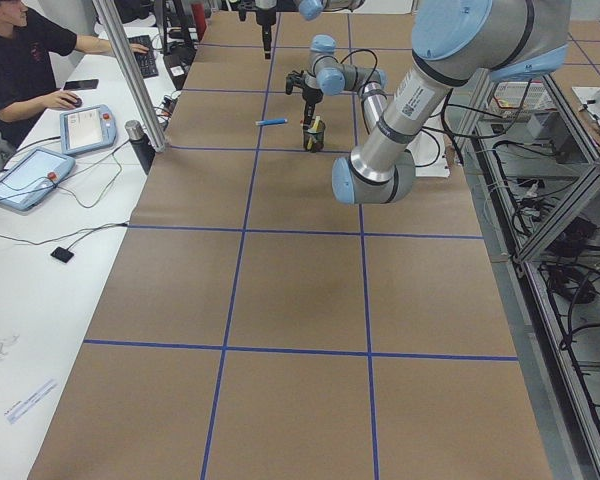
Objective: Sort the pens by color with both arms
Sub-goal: 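Lower the left gripper and grasp the red marker in the cup, then lift the red marker out of the cup with the left gripper, then lower the red marker beside the blue marker with the left gripper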
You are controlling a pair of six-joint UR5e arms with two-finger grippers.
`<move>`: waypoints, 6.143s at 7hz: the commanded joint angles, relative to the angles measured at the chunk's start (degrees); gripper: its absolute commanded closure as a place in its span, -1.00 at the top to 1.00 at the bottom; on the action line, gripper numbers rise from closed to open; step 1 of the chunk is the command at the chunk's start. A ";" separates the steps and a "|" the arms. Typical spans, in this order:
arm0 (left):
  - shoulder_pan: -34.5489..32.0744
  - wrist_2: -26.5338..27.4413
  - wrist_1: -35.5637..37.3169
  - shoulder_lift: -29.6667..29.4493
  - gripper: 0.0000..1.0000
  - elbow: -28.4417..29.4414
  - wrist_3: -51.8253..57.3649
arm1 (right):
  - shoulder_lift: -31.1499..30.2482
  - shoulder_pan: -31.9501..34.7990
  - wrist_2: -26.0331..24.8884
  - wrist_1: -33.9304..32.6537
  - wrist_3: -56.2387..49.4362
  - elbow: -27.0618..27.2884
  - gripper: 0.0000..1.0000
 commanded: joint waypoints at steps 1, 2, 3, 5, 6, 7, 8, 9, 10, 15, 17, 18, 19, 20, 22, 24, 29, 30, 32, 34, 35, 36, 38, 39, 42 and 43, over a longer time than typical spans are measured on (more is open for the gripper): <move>-0.87 0.30 -0.20 -0.04 0.02 0.14 0.17 | -0.16 -0.15 0.00 0.10 0.00 -0.01 0.98; -1.22 0.30 -0.20 -0.04 0.01 0.23 0.35 | -0.16 -0.15 0.00 0.10 0.00 -0.10 0.98; -1.31 0.30 -0.20 -0.04 0.00 0.32 0.44 | -0.16 -0.23 0.00 0.18 0.00 -0.10 0.98; -1.22 0.30 -0.29 -0.04 -0.08 0.40 0.44 | -0.16 -0.41 0.00 0.18 0.00 -0.10 0.98; -1.22 0.30 -0.29 -0.04 -0.10 0.49 0.44 | -0.16 -0.41 0.08 0.27 0.00 -0.45 0.98; -1.22 0.30 -0.20 -0.04 -0.18 0.49 0.35 | -0.16 -0.41 0.08 0.27 -0.09 -0.54 0.98; -1.22 0.30 -0.20 0.04 -0.22 0.49 0.44 | -0.16 -0.41 0.08 0.27 -0.09 -0.54 0.98; -1.31 0.39 -0.20 0.13 -0.23 0.58 0.44 | -0.16 -0.41 0.08 0.27 -0.09 -0.54 0.98; -1.31 0.39 -0.20 0.13 -0.24 0.58 0.44 | -0.16 -0.41 0.08 0.27 -0.09 -0.54 0.98; -1.66 0.04 -0.12 0.22 -0.85 0.32 0.44 | -0.16 -0.50 0.08 0.36 0.00 -0.45 0.98; -1.66 -0.22 0.06 0.13 -0.93 -1.25 0.44 | -0.16 -0.50 0.00 0.36 0.00 -0.45 0.98; -1.66 -0.31 1.10 -0.04 -0.96 -2.57 0.44 | -0.16 -0.50 0.00 0.36 0.00 -0.45 0.98; -1.66 -0.40 2.77 -0.13 -0.96 -4.59 0.44 | -0.16 -0.50 0.00 0.36 0.00 -0.45 0.98; -1.66 -1.01 4.70 -0.22 -0.96 -6.69 0.44 | -0.16 -0.50 0.00 0.36 -0.09 -0.45 0.98; -3.32 -1.19 4.72 -1.09 -0.96 -8.64 0.44 | -0.24 -0.50 0.08 0.36 -0.09 -0.45 0.98; -8.40 -5.55 4.89 -3.63 -0.96 -9.79 0.44 | -0.24 -0.50 0.08 0.36 0.00 -0.36 0.98; -13.88 -6.99 -6.84 -7.66 -0.96 4.11 0.79 | -0.24 -0.50 0.00 0.36 0.00 0.34 0.98; -13.88 -6.99 -9.41 -8.56 -0.96 8.10 0.70 | -0.24 -0.50 0.08 0.36 0.00 0.25 0.98; -13.71 -6.99 -11.79 -9.97 -0.96 14.35 0.70 | -0.16 -0.50 0.00 0.36 0.00 0.69 0.98; -13.18 -6.99 -15.84 -10.32 -0.95 19.46 0.61 | -0.24 -0.50 0.08 0.27 0.00 1.74 0.98; -12.22 -7.08 -15.94 -11.11 -0.95 20.87 0.61 | -0.24 -0.59 0.26 0.27 0.00 1.75 0.98; -11.95 -8.03 -15.94 -11.38 -0.95 21.32 0.61 | -0.24 -0.59 0.26 0.27 0.00 1.57 0.98; -11.77 -11.20 -15.94 -12.08 -0.95 22.98 0.70 | -0.24 -0.67 0.43 0.27 0.00 1.57 0.98; -11.68 -11.30 -16.11 -13.13 -0.95 24.65 0.61 | -0.24 -0.67 0.52 0.27 0.00 1.57 0.98; -11.51 -11.30 -18.13 -13.49 -0.63 26.68 0.35 | -0.16 -0.76 0.61 0.18 0.00 1.48 0.98; -11.42 -11.30 -18.13 -13.49 -0.38 26.68 0.44 | -0.16 -0.76 0.61 0.18 0.00 1.40 0.98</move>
